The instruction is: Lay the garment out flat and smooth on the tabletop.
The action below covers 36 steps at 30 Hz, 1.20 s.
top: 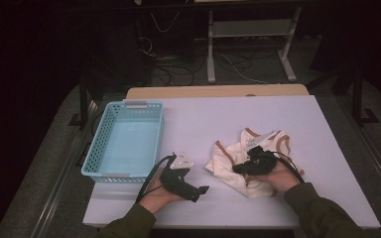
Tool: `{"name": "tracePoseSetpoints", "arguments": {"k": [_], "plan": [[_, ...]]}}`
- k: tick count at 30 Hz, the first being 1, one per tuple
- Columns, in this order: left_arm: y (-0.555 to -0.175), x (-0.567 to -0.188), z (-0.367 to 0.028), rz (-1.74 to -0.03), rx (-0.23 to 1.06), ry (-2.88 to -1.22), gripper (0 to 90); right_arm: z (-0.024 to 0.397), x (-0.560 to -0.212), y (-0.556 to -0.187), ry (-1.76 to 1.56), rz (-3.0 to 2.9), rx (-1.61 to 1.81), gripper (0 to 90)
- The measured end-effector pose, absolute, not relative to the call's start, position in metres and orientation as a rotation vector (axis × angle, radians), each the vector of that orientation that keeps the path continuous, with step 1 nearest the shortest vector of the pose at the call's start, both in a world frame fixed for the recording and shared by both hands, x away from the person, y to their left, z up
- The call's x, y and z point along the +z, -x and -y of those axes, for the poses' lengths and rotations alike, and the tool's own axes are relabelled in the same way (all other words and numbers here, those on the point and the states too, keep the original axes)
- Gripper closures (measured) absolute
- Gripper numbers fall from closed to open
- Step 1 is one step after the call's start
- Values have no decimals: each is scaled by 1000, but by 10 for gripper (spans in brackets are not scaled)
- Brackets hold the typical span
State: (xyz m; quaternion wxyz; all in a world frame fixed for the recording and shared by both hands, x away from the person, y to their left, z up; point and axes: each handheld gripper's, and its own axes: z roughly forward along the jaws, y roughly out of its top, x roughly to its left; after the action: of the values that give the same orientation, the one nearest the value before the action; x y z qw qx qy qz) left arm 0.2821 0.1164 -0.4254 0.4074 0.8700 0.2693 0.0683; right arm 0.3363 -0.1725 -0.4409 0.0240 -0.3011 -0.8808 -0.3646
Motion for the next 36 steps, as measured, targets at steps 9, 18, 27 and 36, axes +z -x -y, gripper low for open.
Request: {"name": "tracePoseSetpoints", "arguments": {"k": [9,18,27,36], "plan": [[-282,-426,-116,-685,170,-2186,0,175,-439,-337,983,2737,-1156,681],[-281,-426,-115,-692,169,-2180,0,167,-442,-334,973,2777,-1143,650],[-281,-426,-115,-691,171,-2178,0,168,-440,-333,925,2783,-1166,861],[-282,-425,-117,-681,175,-2192,0,168,-431,-328,861,2767,-1235,878]]}}
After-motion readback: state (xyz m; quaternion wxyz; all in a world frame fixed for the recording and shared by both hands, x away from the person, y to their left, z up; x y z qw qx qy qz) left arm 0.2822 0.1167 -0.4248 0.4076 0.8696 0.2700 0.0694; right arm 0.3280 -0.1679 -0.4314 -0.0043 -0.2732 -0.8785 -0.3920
